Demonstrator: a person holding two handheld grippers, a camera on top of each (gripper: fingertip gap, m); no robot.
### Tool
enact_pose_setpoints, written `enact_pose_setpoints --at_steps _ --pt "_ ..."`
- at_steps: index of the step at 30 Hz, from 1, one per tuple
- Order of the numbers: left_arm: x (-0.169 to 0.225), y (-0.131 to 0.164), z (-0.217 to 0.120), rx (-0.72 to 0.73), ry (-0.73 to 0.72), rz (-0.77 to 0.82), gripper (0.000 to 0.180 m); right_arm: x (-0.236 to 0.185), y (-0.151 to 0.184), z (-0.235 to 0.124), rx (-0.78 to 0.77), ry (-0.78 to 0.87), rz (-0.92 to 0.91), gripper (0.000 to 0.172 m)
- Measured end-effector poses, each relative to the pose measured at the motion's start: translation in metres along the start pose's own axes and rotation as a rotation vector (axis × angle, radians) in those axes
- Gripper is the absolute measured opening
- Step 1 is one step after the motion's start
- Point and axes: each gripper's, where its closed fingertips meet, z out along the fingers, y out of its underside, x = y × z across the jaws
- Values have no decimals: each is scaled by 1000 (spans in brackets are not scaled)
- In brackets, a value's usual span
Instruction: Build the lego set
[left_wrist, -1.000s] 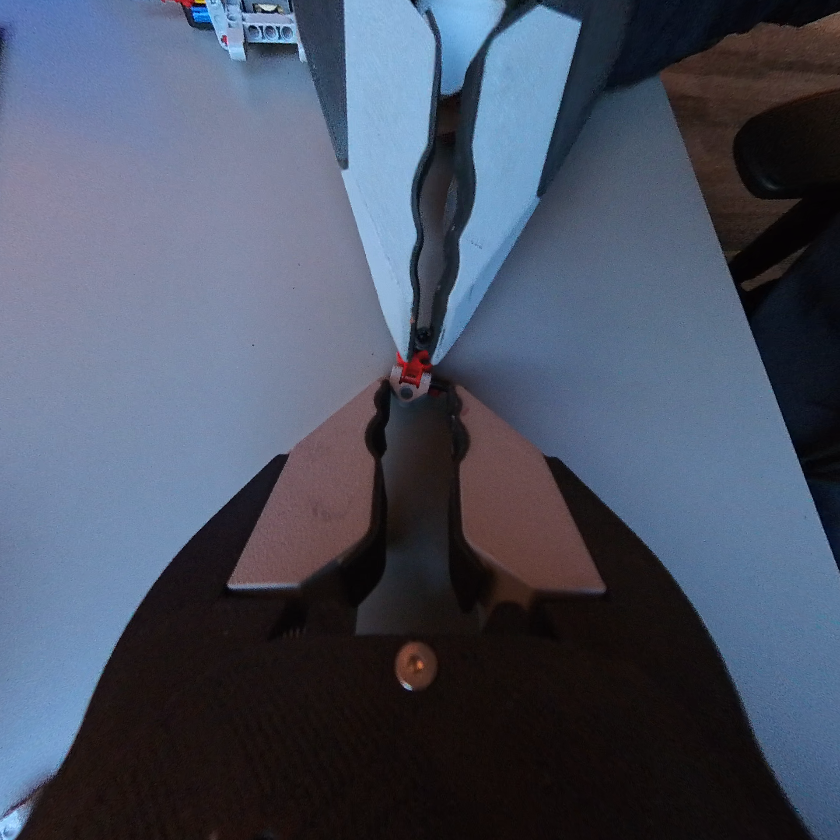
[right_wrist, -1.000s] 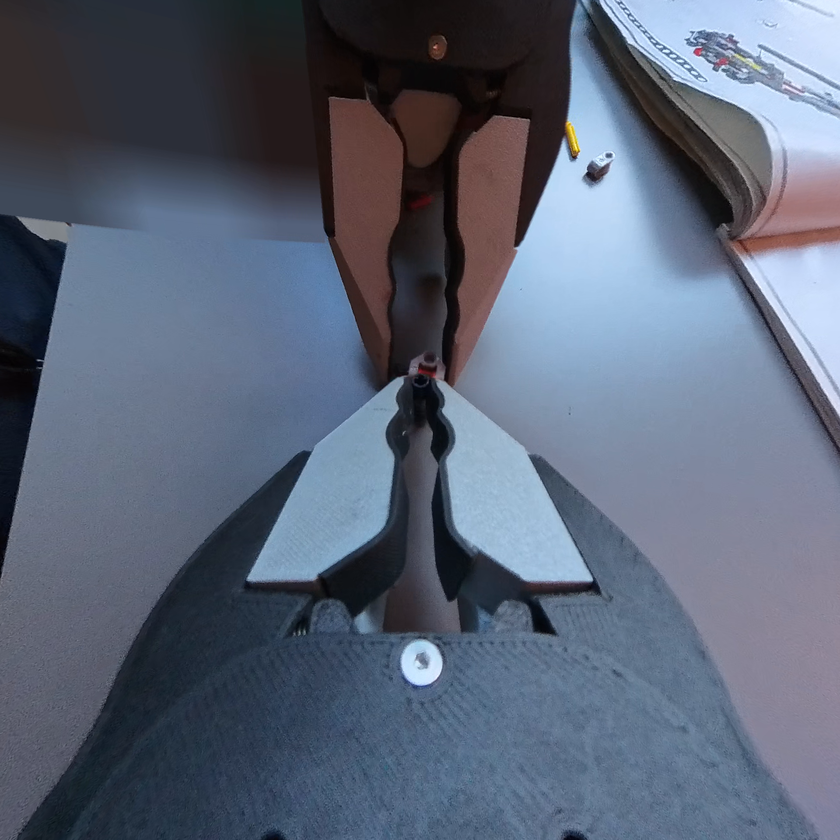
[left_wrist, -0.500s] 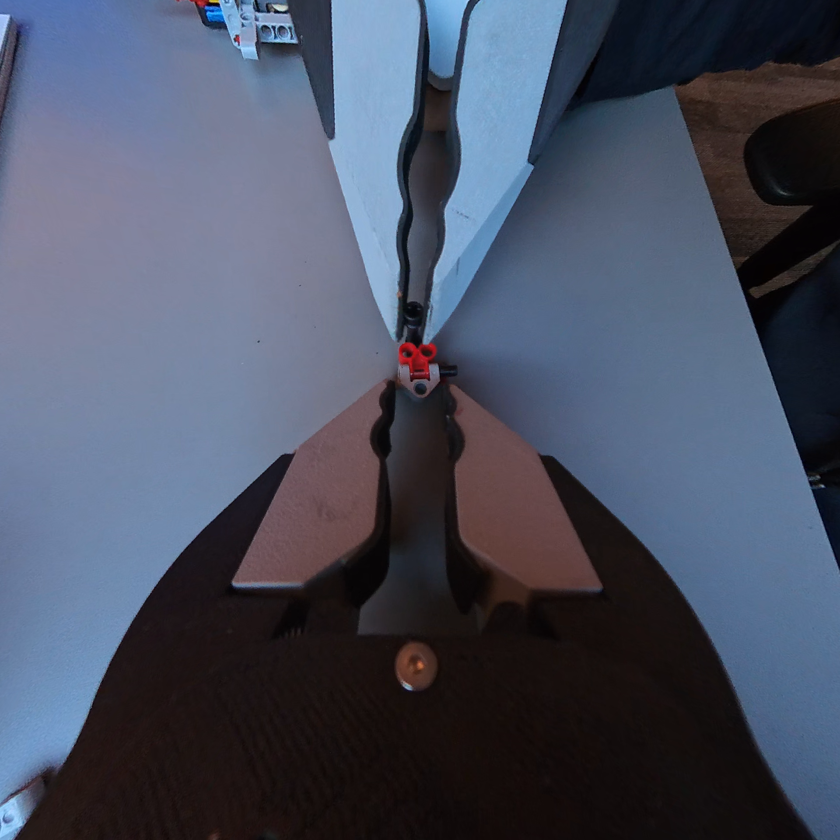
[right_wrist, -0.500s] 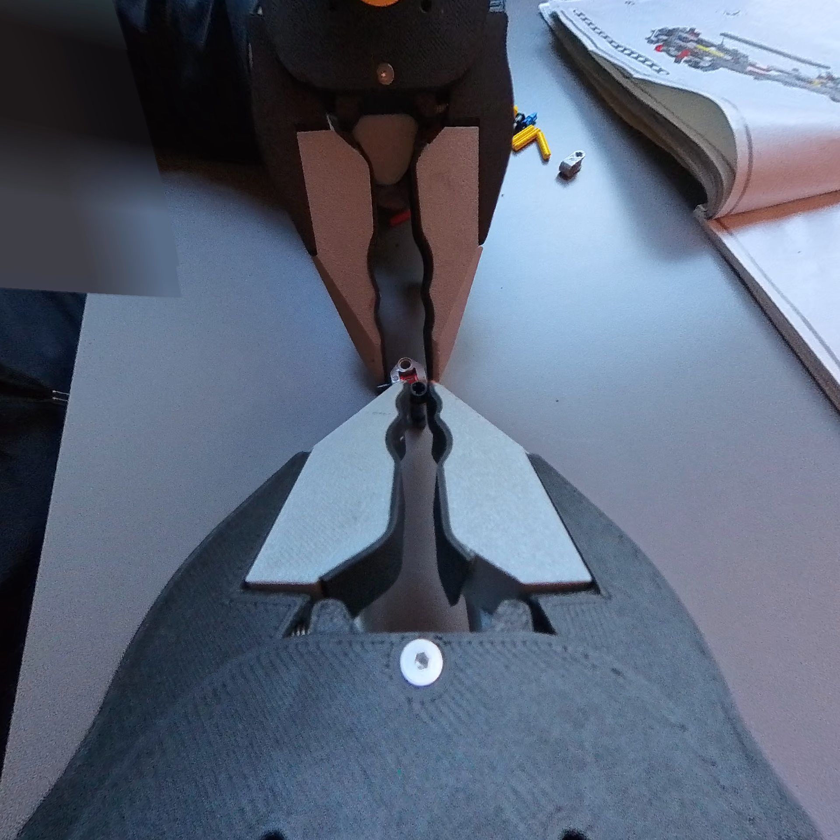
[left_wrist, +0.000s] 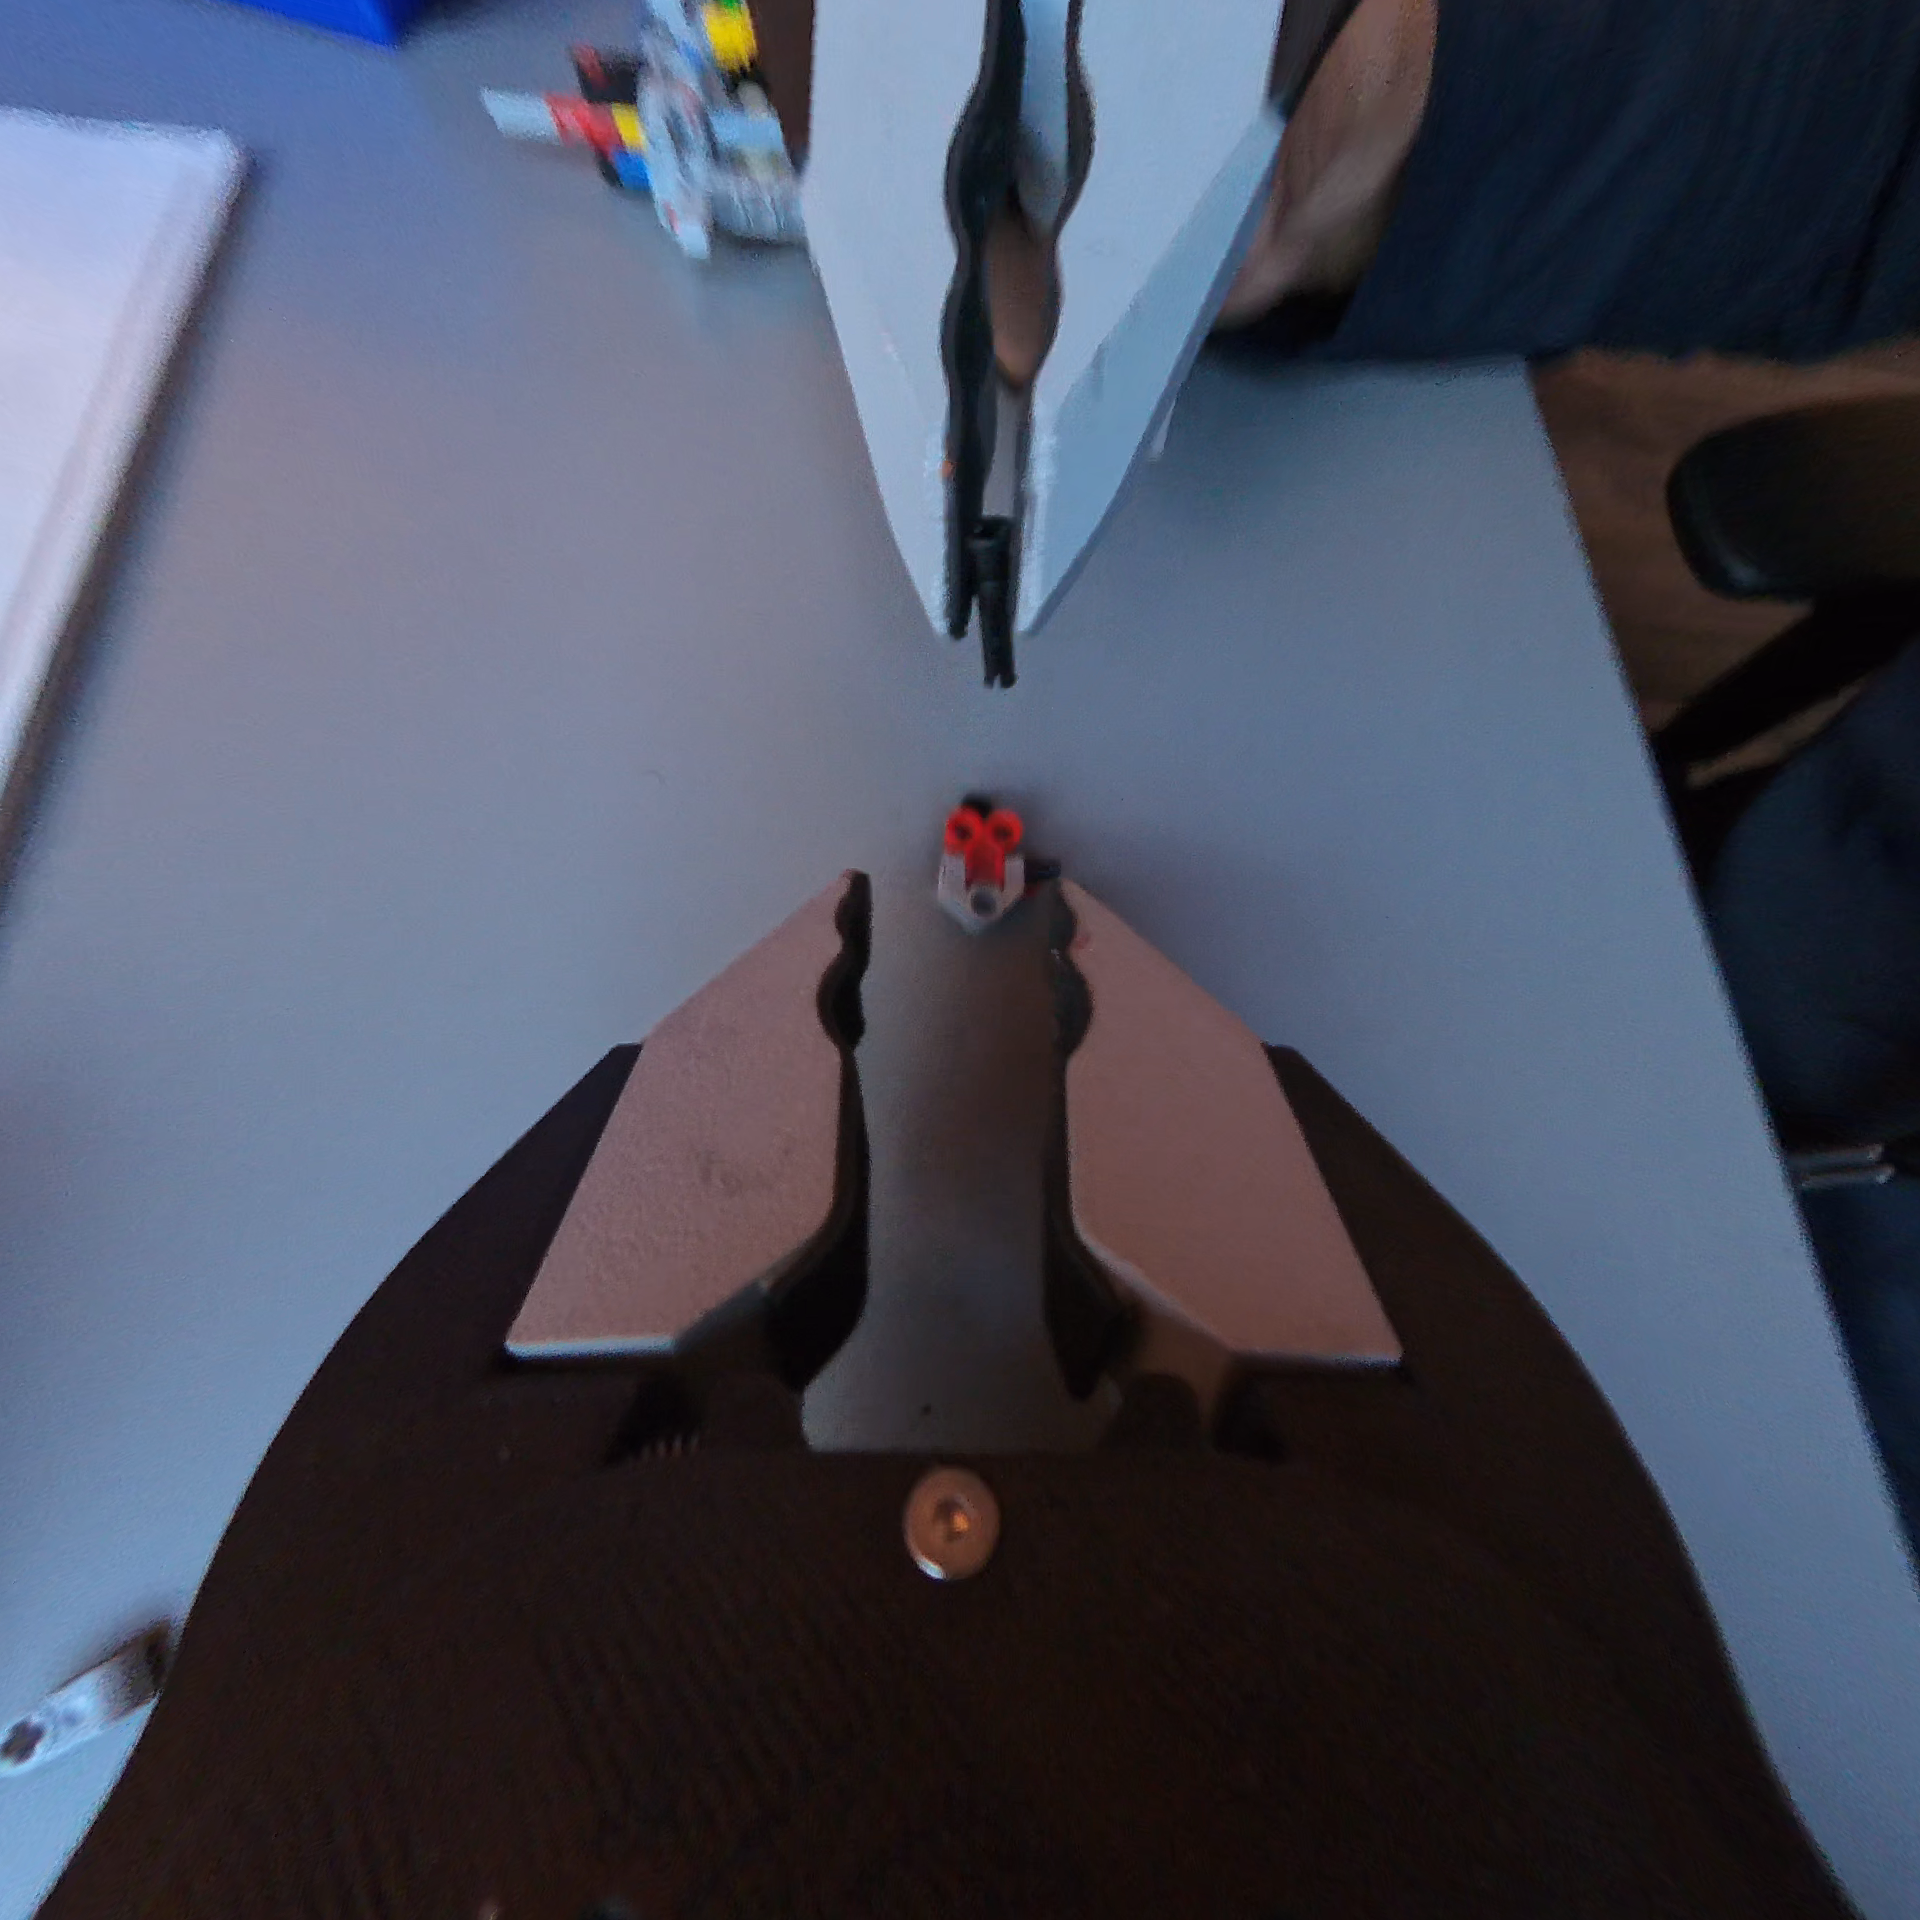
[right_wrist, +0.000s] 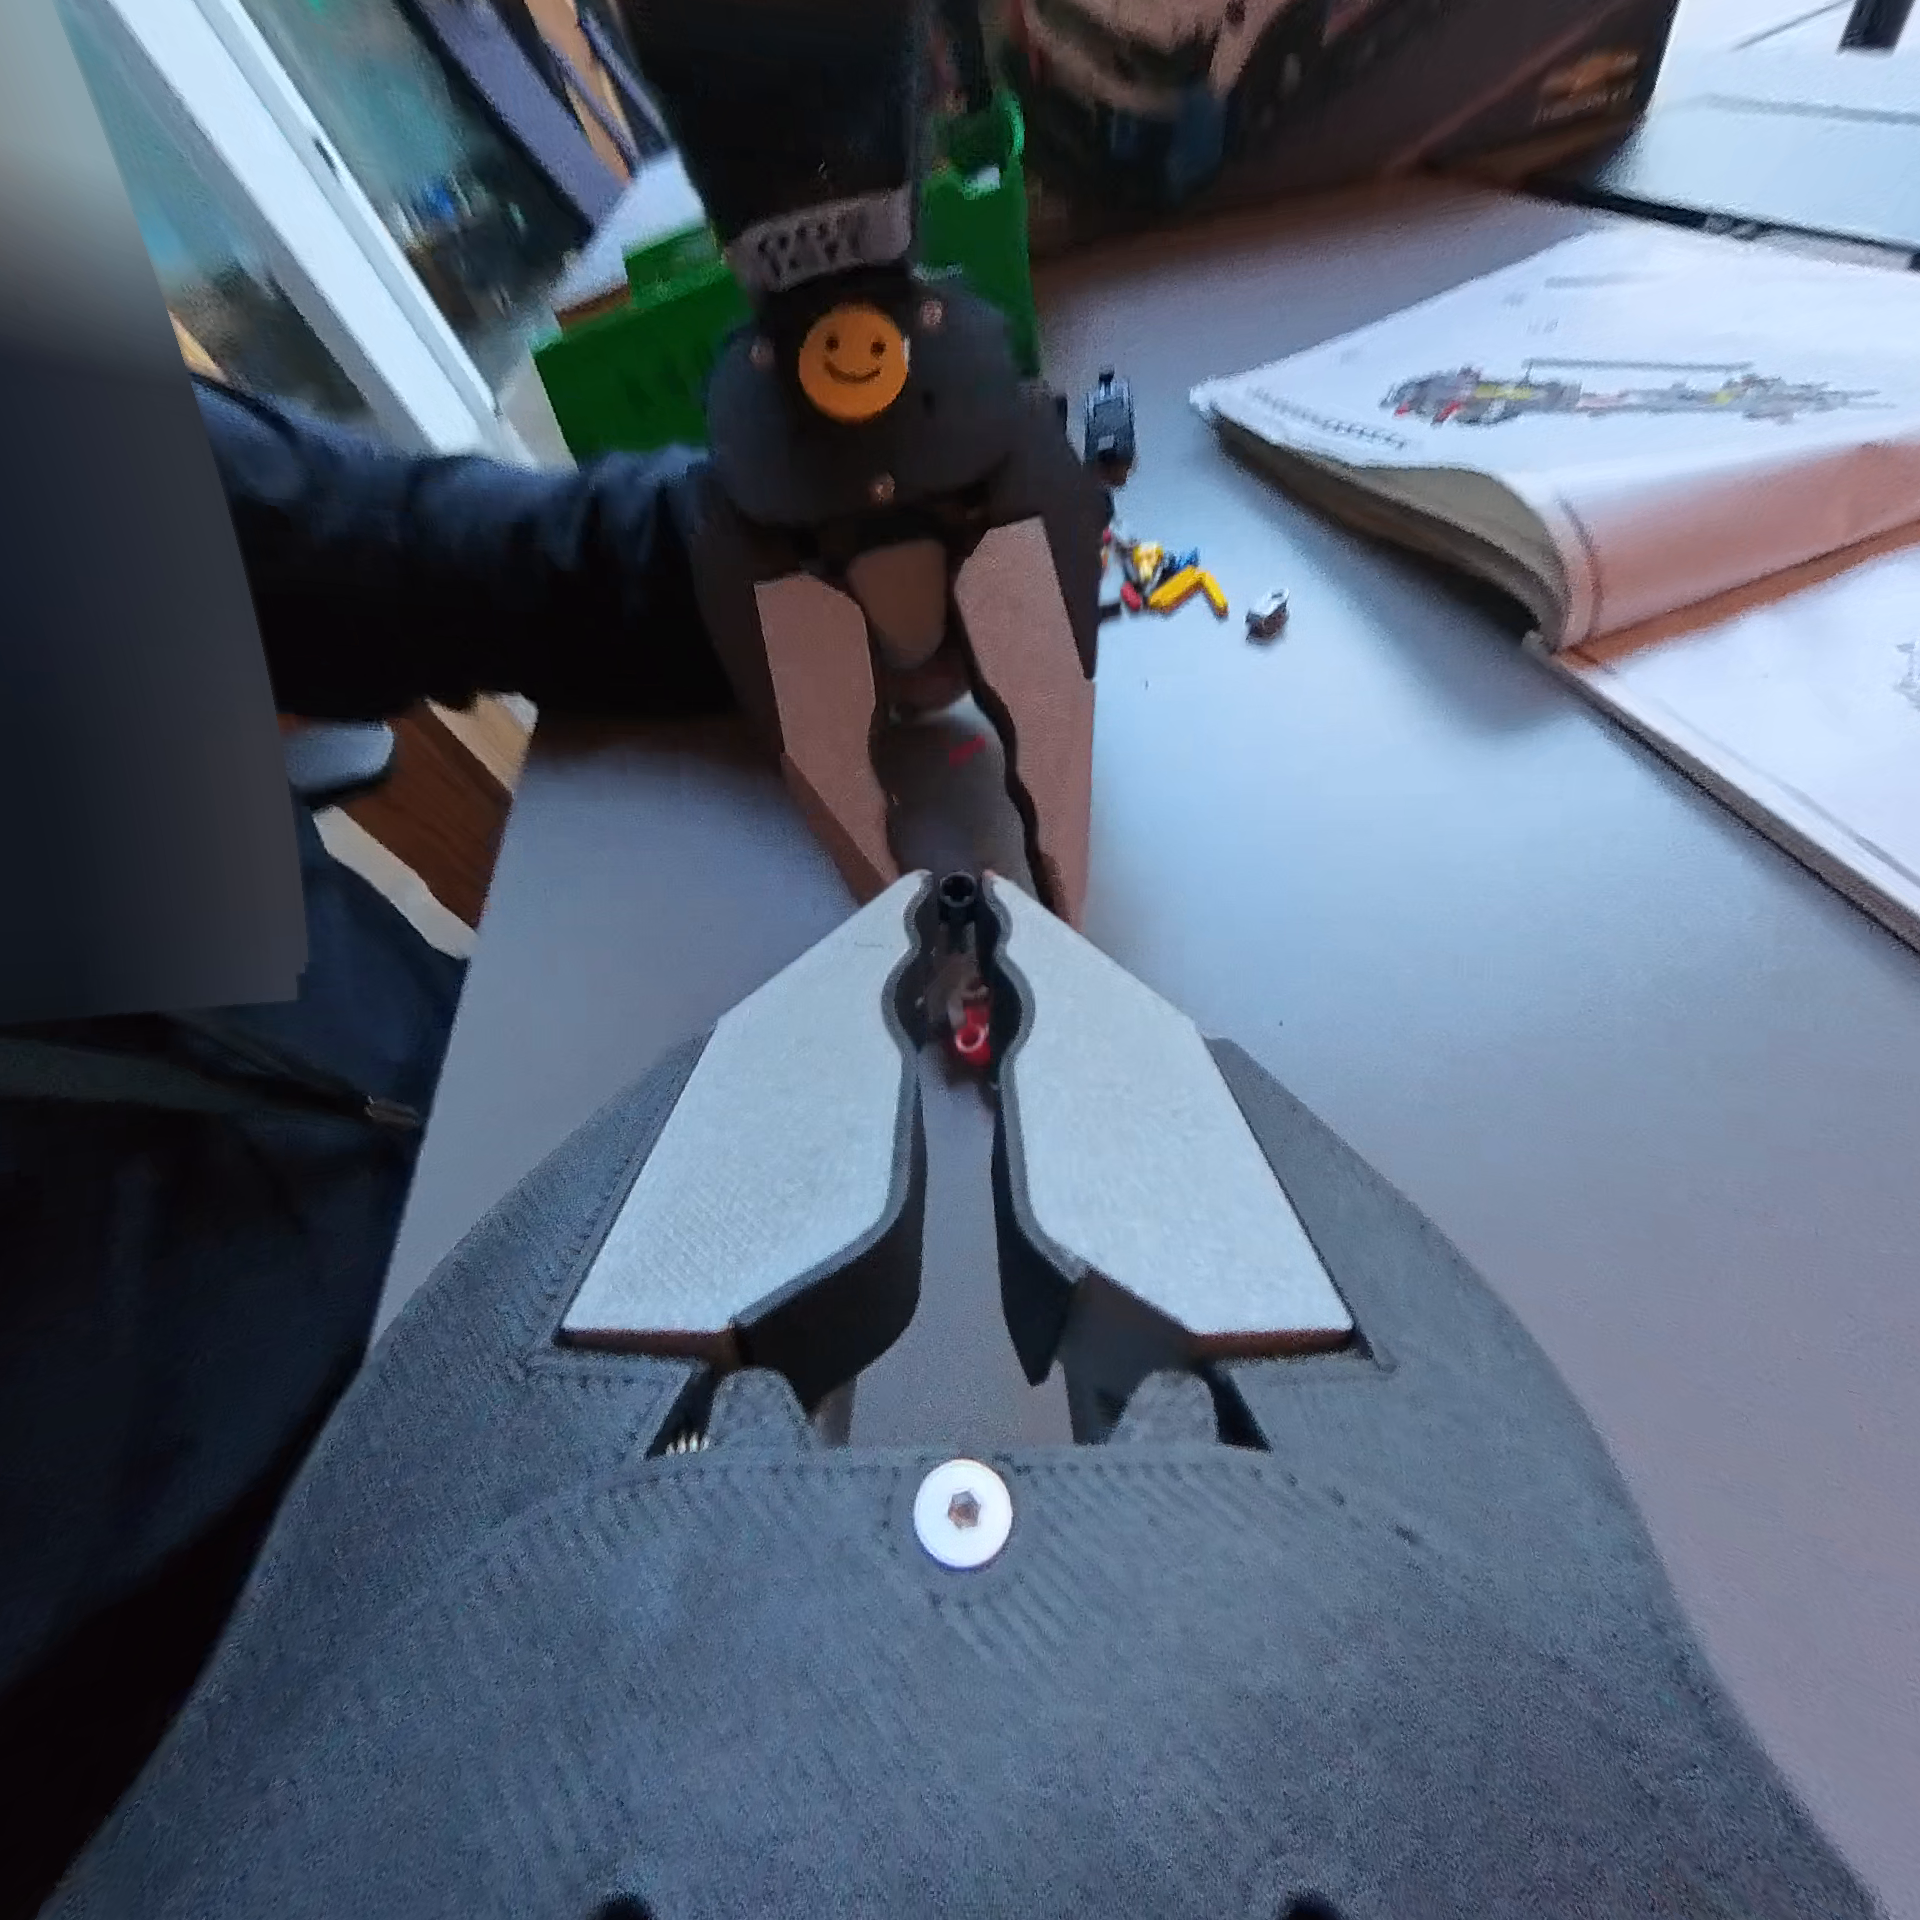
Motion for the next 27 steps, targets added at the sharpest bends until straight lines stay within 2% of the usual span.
enact_pose_setpoints --at_steps 5,8,11,13,20,23,27 --pt "1 -29 -7 115 -30 -85 23 -5 -17 -5 110 -50 52 3" --pt "11 -45 -9 216 54 -155 18 -8 -15 -1 99 -49 36 3" --pt "14 -50 -11 261 98 -198 2 -10 -16 1 104 -34 -17 3" --pt "16 -48 -11 252 110 -197 2 -12 -15 2 98 -23 -53 3" --pt "8 -32 -4 113 -24 -50 2 -8 0 -8 -98 97 -268 3" --pt "8 -28 -3 90 -36 -38 2 -17 7 -5 -227 69 -289 18" --pt "10 -26 -4 67 -40 -8 2 -10 5 -5 -330 143 -370 11"
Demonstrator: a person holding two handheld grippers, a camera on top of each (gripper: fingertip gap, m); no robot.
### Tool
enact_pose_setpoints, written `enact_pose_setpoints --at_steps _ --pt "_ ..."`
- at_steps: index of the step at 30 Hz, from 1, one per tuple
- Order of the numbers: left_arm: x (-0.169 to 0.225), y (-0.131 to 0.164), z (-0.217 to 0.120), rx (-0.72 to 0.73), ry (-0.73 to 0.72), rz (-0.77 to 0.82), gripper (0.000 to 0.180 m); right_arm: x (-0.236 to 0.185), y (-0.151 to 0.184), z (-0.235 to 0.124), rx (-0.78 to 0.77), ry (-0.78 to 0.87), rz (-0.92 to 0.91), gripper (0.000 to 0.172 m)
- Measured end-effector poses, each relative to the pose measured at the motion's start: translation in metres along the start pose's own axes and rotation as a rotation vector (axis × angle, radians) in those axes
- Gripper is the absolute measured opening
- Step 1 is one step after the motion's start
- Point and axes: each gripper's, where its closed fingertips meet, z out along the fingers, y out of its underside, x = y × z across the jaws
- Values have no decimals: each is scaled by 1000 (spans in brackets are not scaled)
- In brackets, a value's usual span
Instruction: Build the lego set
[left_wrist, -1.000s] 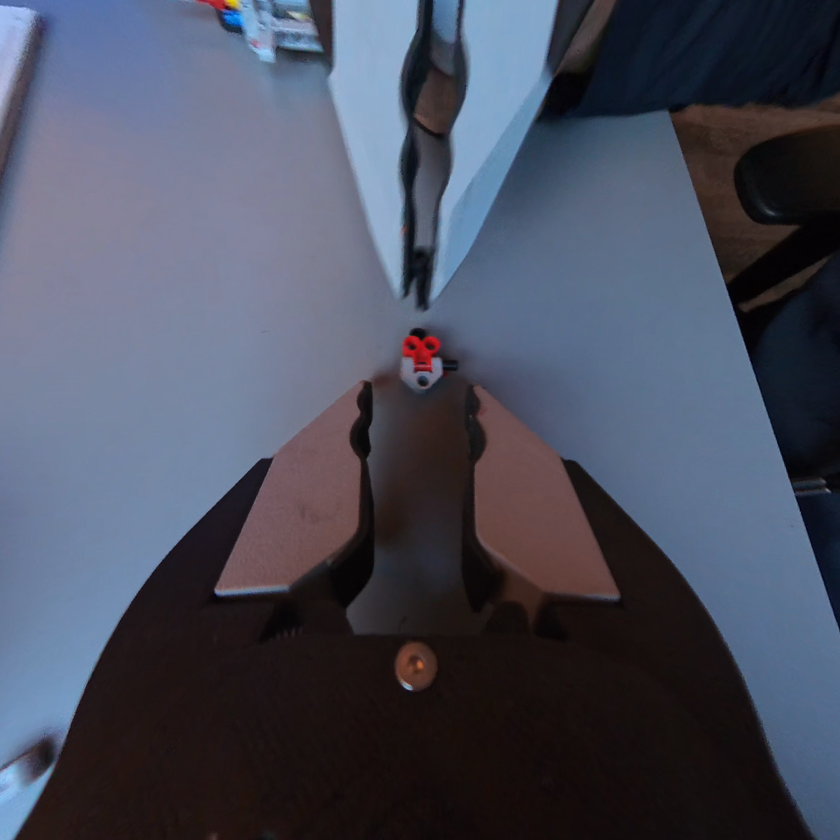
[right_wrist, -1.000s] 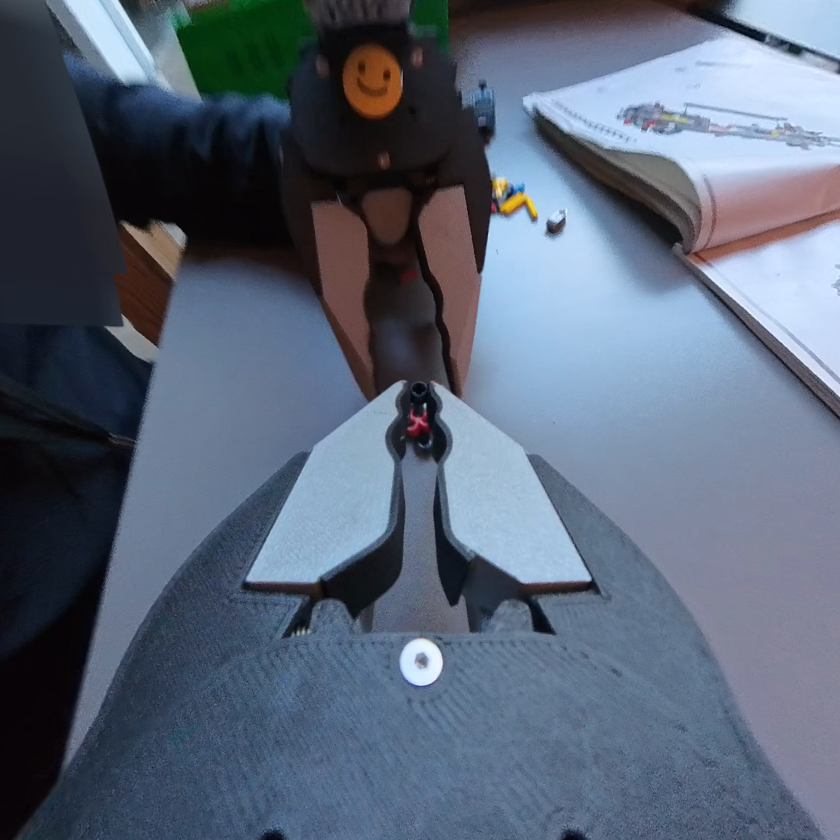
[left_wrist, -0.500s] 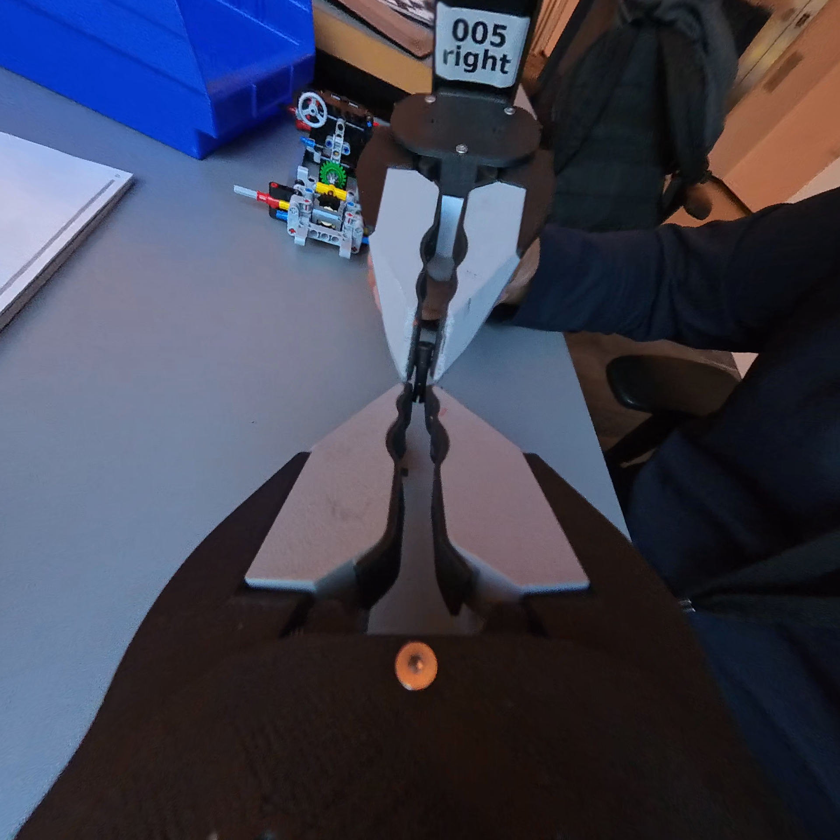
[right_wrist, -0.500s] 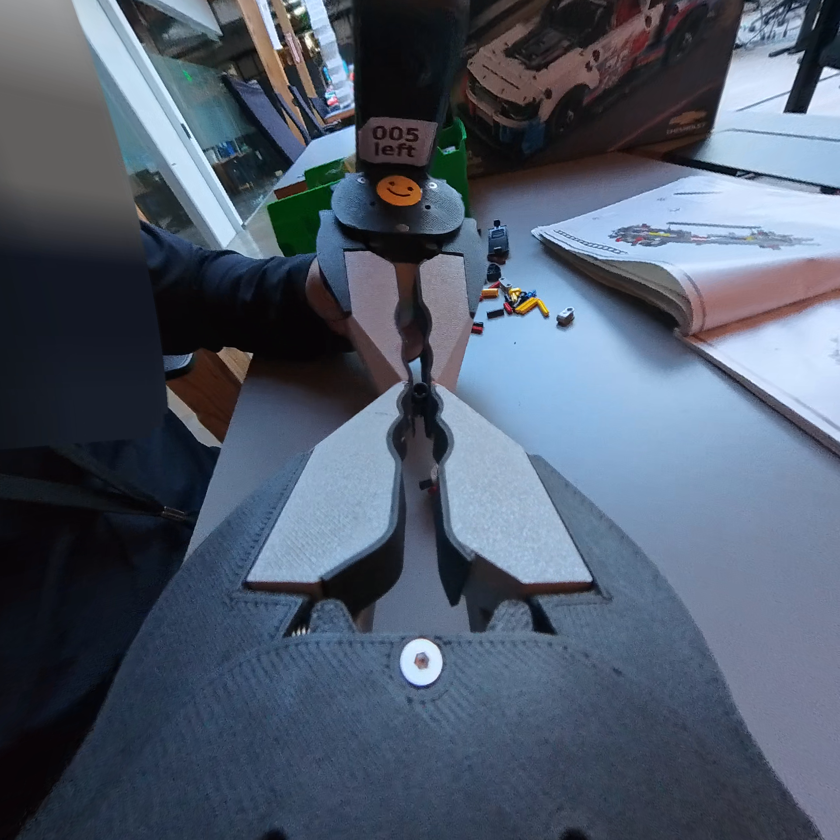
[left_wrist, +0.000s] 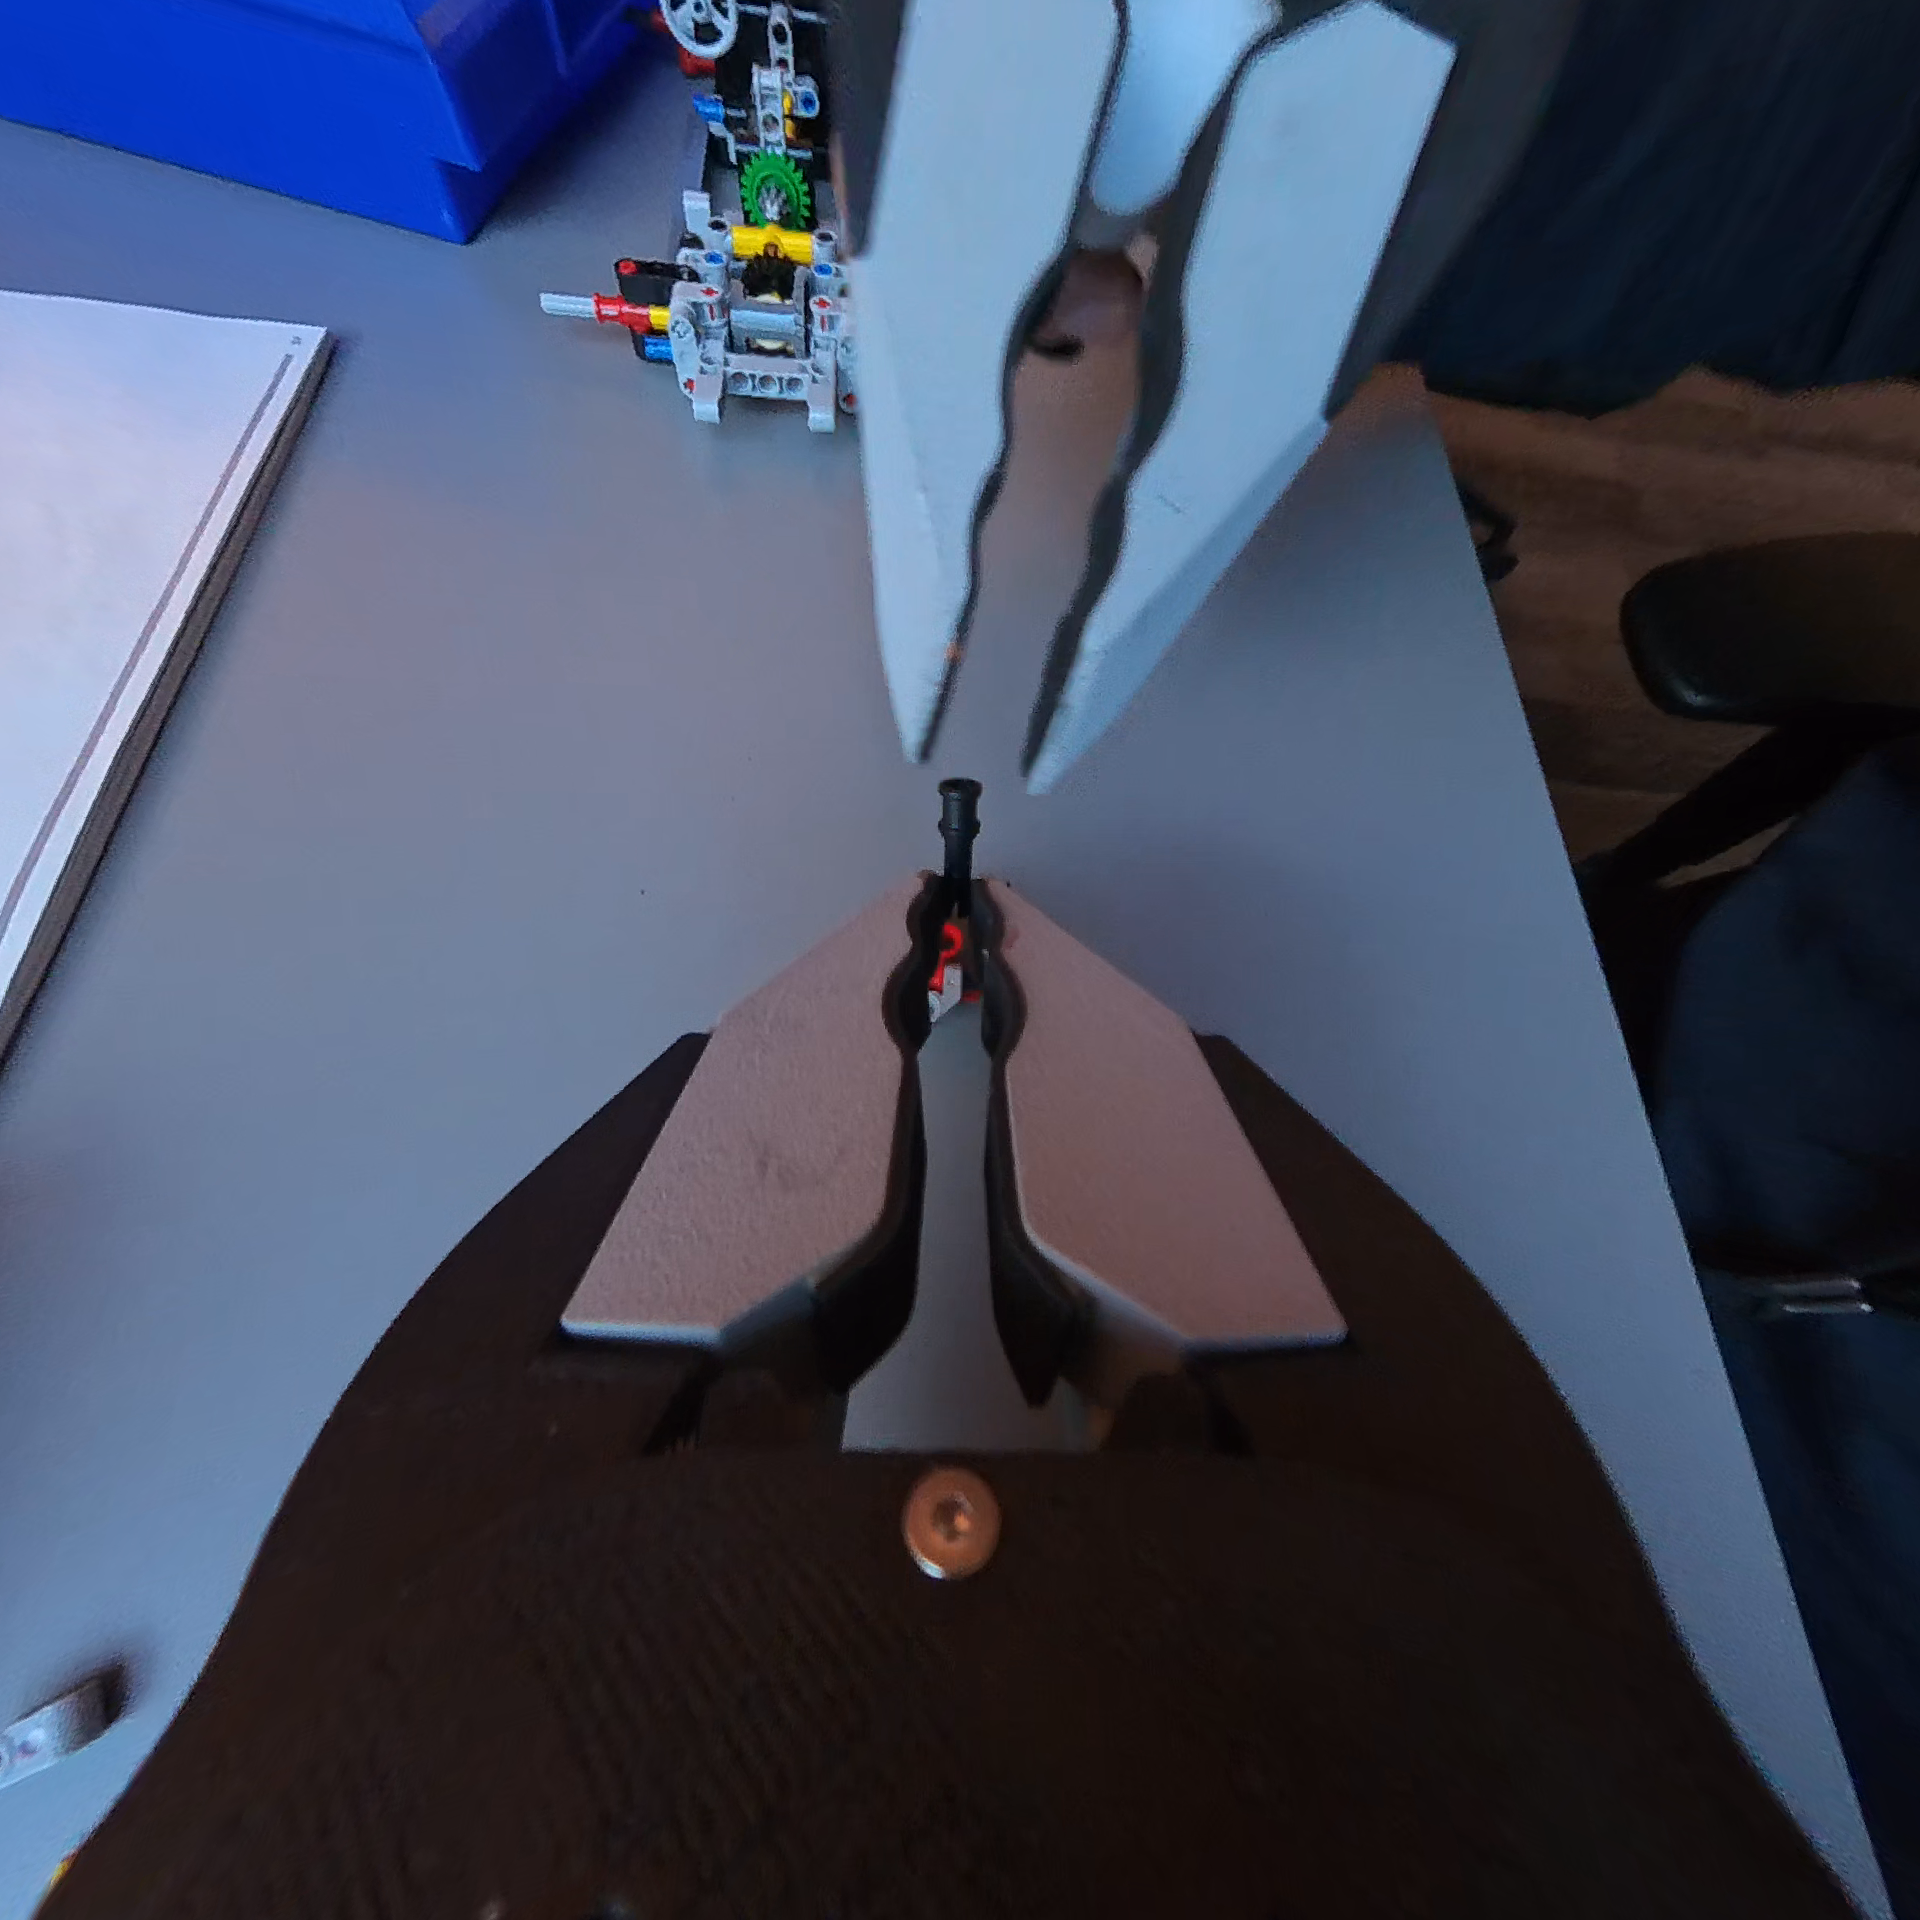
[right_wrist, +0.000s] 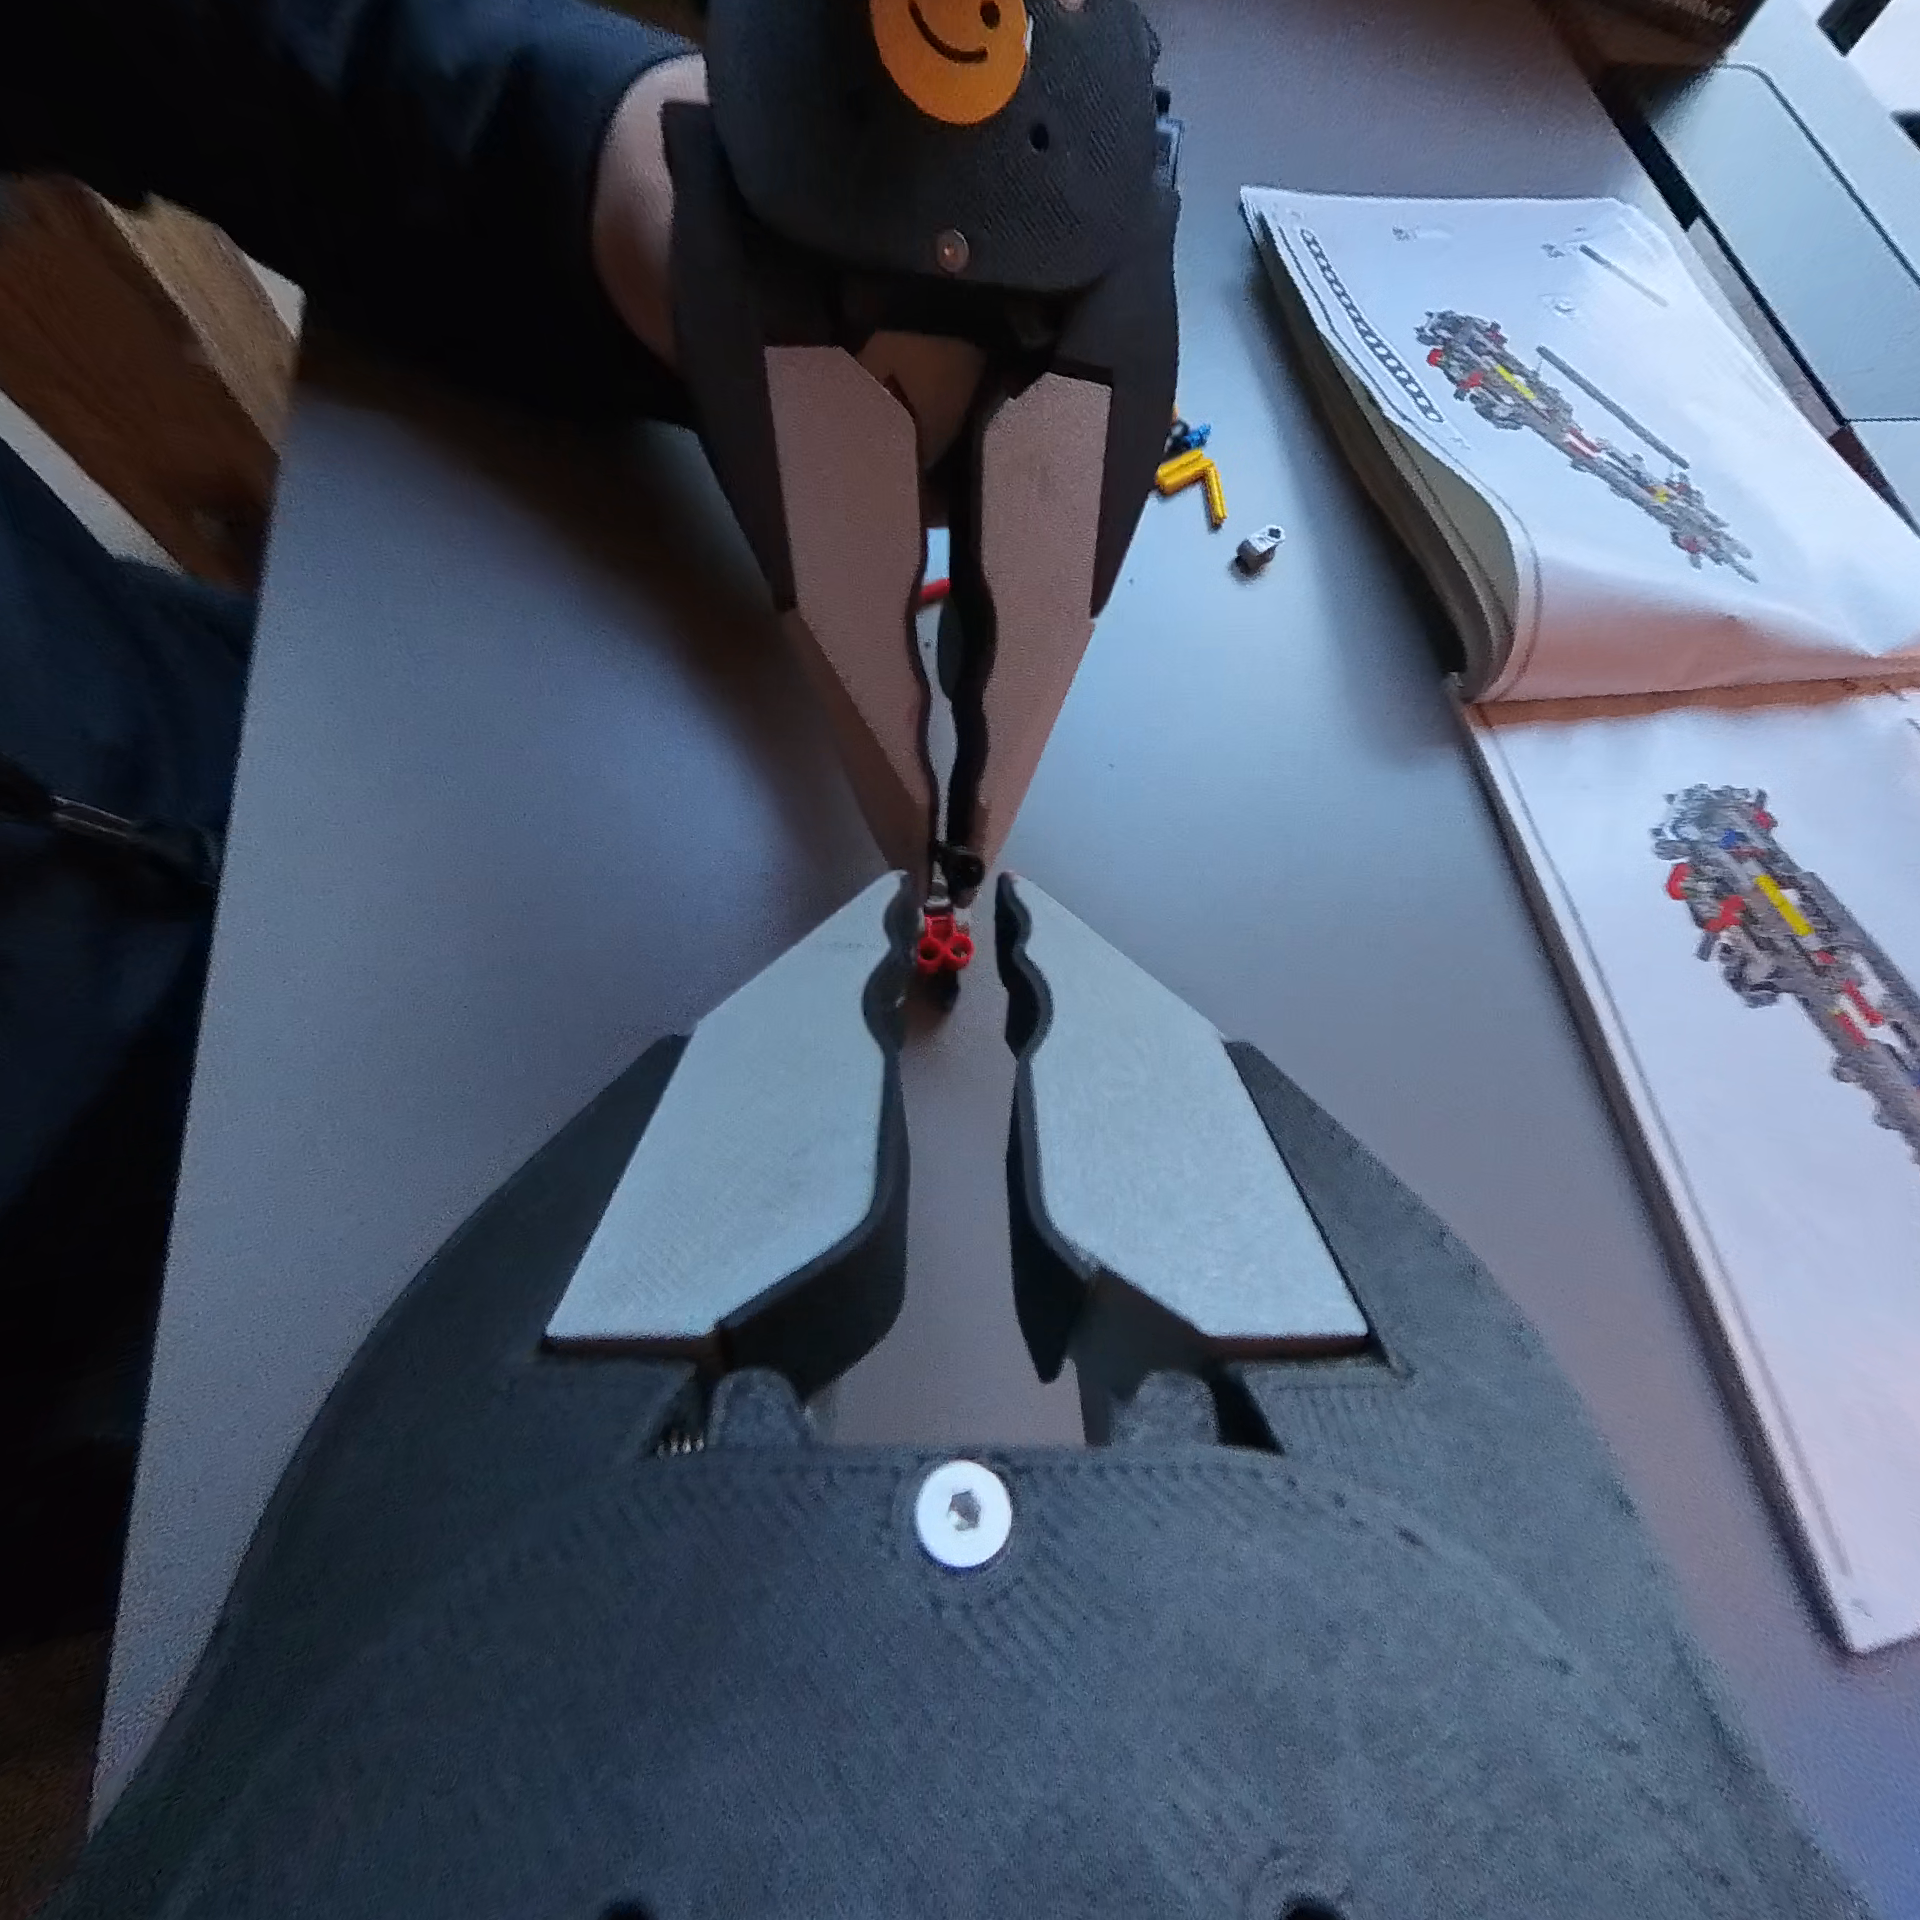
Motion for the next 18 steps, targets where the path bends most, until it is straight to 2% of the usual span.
enact_pose_setpoints --at_steps 9,18 --pt "5 8 3 -56 -23 58 1 -7 5 9 -154 -36 -97 3" --pt "5 7 1 -45 -34 72 2 -7 4 10 -186 -52 -108 3"
